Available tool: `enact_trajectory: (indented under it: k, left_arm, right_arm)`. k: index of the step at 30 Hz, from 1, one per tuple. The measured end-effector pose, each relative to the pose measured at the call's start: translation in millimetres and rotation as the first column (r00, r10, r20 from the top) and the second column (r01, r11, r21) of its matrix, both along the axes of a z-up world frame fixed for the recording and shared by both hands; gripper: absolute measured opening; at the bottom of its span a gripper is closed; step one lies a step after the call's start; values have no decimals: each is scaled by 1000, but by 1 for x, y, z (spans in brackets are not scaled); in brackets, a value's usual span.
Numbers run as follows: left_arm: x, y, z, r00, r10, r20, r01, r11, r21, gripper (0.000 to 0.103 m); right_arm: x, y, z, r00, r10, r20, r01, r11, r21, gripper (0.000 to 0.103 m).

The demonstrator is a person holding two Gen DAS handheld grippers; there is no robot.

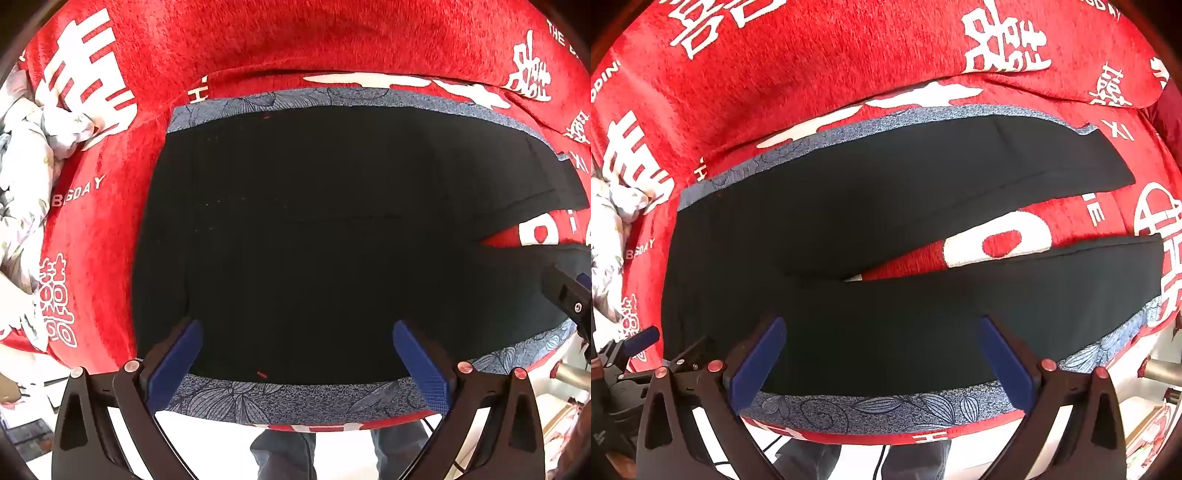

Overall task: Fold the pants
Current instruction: 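Position both grippers at the grey waistband edge of the black trousers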

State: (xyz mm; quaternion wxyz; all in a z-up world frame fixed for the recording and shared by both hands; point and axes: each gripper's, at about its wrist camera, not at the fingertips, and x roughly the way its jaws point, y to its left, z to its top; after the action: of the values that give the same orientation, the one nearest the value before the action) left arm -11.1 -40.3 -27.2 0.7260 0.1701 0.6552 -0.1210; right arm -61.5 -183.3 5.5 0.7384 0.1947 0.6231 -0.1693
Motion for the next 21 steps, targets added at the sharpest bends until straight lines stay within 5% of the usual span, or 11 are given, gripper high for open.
enact_trajectory:
  k: [21]
  left_arm:
    - [-6,-2,-4,1000,-7,-4,7,1000,16,103]
  right_arm:
    - [-2,2,-10,1000,5,6,-5,1000,-4,103]
